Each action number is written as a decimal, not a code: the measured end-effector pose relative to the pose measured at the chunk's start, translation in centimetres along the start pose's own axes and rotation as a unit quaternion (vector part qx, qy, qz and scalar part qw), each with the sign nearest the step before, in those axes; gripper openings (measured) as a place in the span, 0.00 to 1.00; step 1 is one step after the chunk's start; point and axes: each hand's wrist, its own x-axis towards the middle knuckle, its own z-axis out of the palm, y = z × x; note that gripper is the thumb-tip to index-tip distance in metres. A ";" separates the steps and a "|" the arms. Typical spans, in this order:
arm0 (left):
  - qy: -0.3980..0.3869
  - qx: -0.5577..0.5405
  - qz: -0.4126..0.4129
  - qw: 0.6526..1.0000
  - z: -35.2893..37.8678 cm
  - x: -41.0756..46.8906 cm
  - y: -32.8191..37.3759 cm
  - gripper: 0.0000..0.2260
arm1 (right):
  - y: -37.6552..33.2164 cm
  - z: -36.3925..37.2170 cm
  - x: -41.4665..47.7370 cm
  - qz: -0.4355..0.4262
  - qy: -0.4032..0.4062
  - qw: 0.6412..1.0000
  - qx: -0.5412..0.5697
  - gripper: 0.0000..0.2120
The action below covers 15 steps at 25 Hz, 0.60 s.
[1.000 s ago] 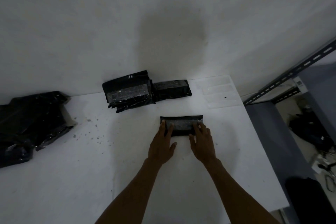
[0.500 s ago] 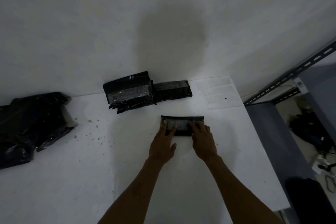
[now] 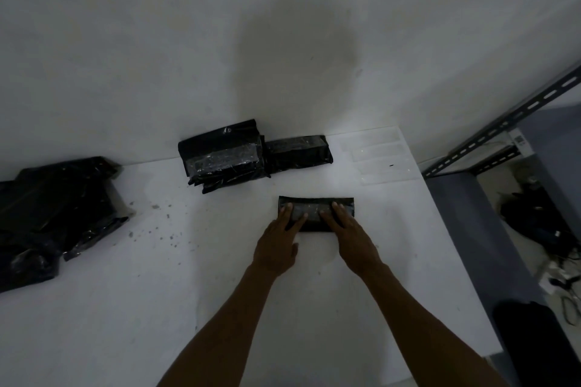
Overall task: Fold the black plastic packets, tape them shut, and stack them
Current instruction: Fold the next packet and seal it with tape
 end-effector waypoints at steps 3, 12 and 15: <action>0.031 -0.022 -0.002 0.999 -0.7 0.2 0.4 0.31 | 0.0 -0.7 0.5 0.017 -0.007 1.000 -0.001 0.31; -0.015 0.030 -0.003 0.999 -0.5 0.7 -0.3 0.38 | 0.8 -0.6 -0.5 -0.016 -0.024 0.999 -0.034 0.38; -0.006 0.004 0.000 1.000 -0.4 0.6 0.0 0.38 | 1.8 -1.5 -1.1 0.011 -0.042 0.999 -0.031 0.37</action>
